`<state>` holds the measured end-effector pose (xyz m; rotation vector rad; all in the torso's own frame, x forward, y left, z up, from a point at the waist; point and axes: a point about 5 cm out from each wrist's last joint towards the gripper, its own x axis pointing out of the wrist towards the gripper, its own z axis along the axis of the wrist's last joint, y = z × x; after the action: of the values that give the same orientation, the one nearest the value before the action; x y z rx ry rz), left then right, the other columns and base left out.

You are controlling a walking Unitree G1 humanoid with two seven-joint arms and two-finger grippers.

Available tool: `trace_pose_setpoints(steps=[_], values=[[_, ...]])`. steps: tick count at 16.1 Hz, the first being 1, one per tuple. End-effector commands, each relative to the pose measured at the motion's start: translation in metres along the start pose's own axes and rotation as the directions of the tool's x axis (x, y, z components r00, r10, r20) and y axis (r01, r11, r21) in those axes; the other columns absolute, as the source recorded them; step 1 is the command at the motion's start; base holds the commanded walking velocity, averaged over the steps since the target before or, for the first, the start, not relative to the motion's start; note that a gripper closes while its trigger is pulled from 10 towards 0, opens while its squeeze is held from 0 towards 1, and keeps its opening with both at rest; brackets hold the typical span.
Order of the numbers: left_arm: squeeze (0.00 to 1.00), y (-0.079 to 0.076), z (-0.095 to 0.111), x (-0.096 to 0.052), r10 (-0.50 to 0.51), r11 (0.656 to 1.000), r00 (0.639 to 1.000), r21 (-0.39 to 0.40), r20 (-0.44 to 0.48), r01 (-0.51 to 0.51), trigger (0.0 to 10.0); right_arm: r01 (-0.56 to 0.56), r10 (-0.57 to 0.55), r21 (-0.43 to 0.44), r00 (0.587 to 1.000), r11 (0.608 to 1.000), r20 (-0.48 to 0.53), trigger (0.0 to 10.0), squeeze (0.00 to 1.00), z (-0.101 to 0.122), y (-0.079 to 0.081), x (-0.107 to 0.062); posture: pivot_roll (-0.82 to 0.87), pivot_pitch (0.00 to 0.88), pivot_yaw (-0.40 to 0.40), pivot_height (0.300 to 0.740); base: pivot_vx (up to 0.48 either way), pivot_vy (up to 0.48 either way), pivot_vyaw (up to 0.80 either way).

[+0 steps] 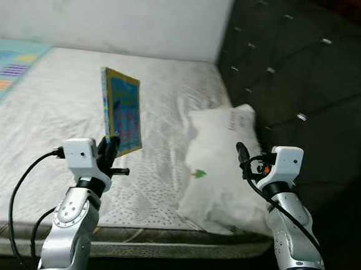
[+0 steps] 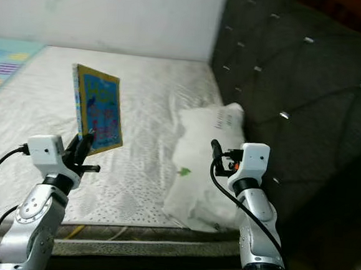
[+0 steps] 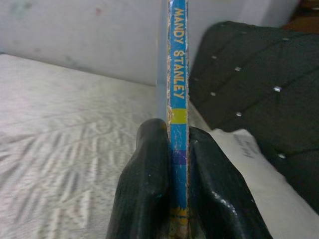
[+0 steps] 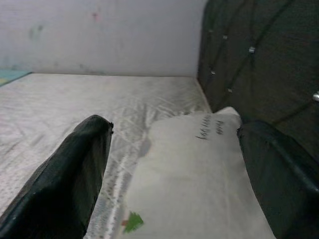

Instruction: Clean up the room

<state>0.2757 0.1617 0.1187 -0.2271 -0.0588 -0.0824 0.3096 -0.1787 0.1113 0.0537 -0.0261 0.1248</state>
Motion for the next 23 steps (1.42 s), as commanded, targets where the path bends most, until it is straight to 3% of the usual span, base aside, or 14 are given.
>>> trace_pose_setpoints(steps=[1,18,23], values=[[0.0,-0.0022,0.0117,0.0032,-0.021,1.0,0.998,0.009,0.058,0.02,10.0,-0.01,0.01,0.003,1.0,1.0,0.006,10.0,0.0,0.0023,0.0021,0.0017,-0.01,0.0,-0.044,0.74,0.0,0.0,0.0],[0.0,-0.0075,0.015,0.0022,-0.078,0.997,0.994,-0.011,0.075,0.079,10.0,-0.011,0.011,-0.014,1.0,1.0,-0.007,10.0,0.0,0.0004,0.0021,0.0004,-0.01,0.005,-0.044,0.74,0.0,0.0,0.0],[0.0,-0.0082,0.0153,0.0023,-0.088,0.996,0.993,-0.007,0.075,0.088,10.0,-0.013,0.013,-0.02,1.0,1.0,-0.007,10.0,0.0,-0.0001,0.0024,0.0002,-0.01,0.007,-0.041,0.74,0.279,0.0,0.0]])
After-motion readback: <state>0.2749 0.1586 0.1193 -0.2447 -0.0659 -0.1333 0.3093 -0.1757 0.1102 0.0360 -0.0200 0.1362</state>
